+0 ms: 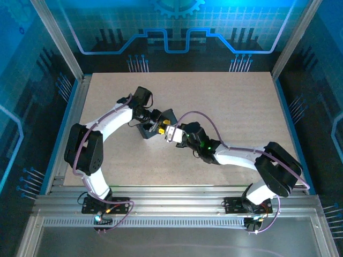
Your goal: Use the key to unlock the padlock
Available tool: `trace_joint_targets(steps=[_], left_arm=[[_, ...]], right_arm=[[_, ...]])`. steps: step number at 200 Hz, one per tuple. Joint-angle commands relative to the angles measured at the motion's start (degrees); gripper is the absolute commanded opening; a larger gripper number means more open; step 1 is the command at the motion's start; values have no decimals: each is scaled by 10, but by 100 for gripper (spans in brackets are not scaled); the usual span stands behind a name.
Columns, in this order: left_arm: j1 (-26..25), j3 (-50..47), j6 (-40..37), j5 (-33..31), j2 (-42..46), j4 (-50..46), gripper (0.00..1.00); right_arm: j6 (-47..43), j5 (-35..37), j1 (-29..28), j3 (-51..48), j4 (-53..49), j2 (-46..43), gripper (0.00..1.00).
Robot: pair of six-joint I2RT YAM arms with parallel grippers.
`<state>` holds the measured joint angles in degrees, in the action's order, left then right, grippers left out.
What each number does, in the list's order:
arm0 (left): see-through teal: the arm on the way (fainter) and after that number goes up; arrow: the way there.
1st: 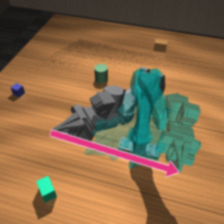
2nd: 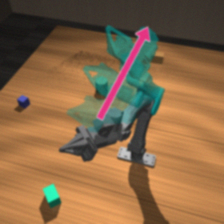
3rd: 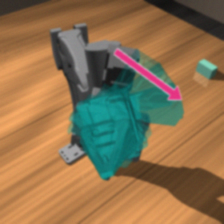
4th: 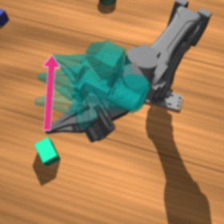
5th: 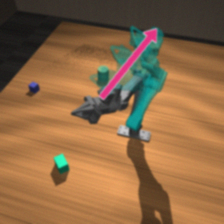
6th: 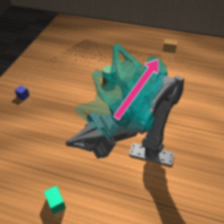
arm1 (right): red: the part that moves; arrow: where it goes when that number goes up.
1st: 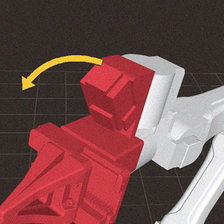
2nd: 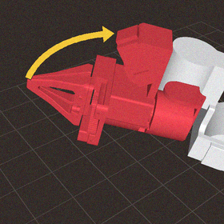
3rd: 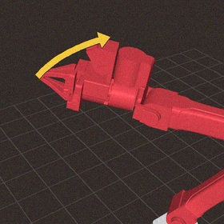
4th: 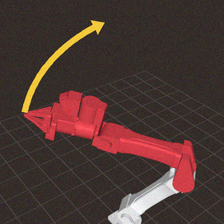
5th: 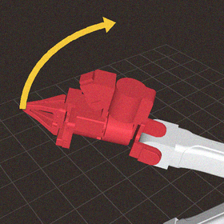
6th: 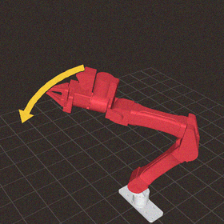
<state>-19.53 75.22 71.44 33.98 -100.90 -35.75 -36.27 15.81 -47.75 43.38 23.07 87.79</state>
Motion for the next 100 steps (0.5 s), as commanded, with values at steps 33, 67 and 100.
trace_joint_targets(steps=[33,67,100], left_arm=[[-15,-2,-6,18,21,-18,0],[-15,-5,-2,20,20,-13,0],[-3,-1,-6,21,20,-17,0]], right_arm=[[40,-10,-18,75,-45,39,1],[65,-4,-20,92,-53,37,2],[56,-4,-12,38,-44,3,10]])
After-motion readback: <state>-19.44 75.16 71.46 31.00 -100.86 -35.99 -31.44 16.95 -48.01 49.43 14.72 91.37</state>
